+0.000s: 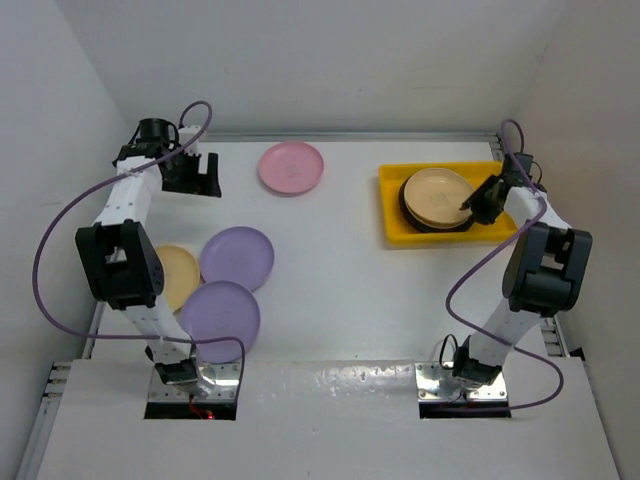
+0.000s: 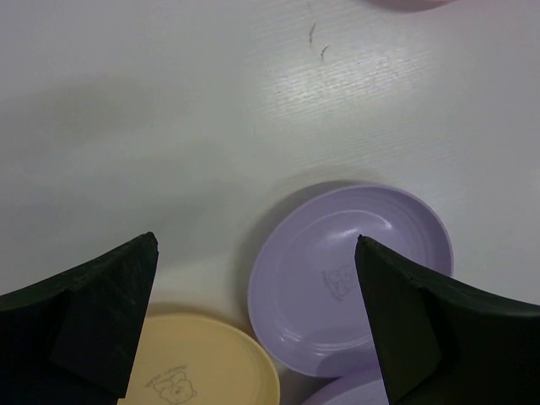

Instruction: Place the plates into the plastic bin on the countertop

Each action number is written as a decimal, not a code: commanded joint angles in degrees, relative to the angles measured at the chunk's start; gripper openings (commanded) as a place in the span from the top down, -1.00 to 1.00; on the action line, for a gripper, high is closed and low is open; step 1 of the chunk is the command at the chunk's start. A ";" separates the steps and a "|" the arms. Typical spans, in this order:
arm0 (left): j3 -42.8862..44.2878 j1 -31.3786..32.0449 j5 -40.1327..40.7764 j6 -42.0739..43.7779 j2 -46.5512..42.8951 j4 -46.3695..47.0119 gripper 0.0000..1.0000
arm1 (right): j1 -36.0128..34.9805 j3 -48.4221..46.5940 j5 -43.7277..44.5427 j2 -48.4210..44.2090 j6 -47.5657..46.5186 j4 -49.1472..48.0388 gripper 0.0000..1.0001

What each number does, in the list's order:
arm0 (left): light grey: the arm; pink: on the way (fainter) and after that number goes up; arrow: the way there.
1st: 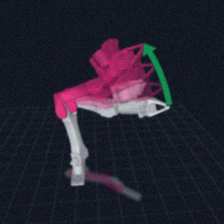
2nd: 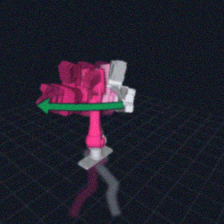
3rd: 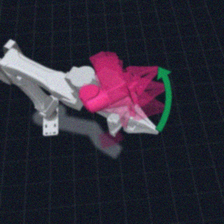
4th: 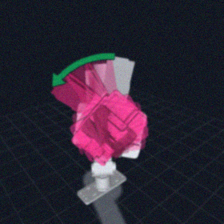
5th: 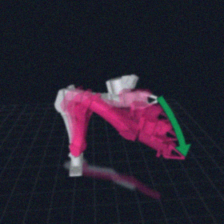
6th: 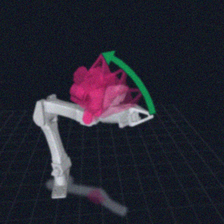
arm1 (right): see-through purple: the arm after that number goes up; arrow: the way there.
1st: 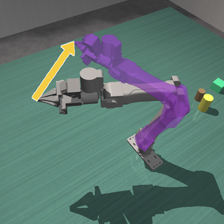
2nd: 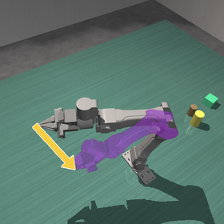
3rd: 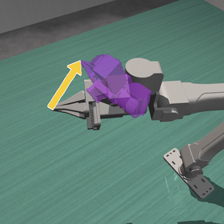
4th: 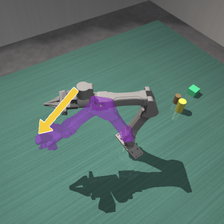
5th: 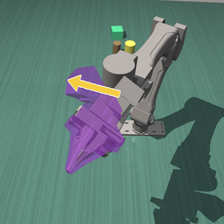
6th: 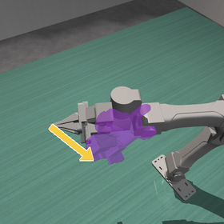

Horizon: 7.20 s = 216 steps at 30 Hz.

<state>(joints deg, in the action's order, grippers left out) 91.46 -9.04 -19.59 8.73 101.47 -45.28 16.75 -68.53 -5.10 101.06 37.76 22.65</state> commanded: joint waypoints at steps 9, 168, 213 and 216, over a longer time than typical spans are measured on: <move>31.96 13.86 9.74 -9.32 31.54 7.75 -1.00 | -0.40 -10.57 -2.20 3.46 -7.34 8.00 -0.58; 19.03 24.07 9.13 0.58 6.29 -9.04 -0.64 | -14.27 -1.70 -4.12 -11.49 -1.29 -3.15 1.00; 2.04 14.57 2.82 7.54 9.12 -4.82 1.00 | -38.44 -6.17 -5.69 -10.27 -13.86 -1.45 -0.53; 6.18 17.21 0.00 6.22 6.82 -4.82 1.00 | -41.79 -8.19 -11.41 -4.83 -9.73 -6.29 -0.53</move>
<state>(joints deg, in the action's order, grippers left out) 92.55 5.54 -11.05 16.84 114.98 -51.35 -21.85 -74.91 -8.40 91.85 24.21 24.49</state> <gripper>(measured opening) 0.002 0.766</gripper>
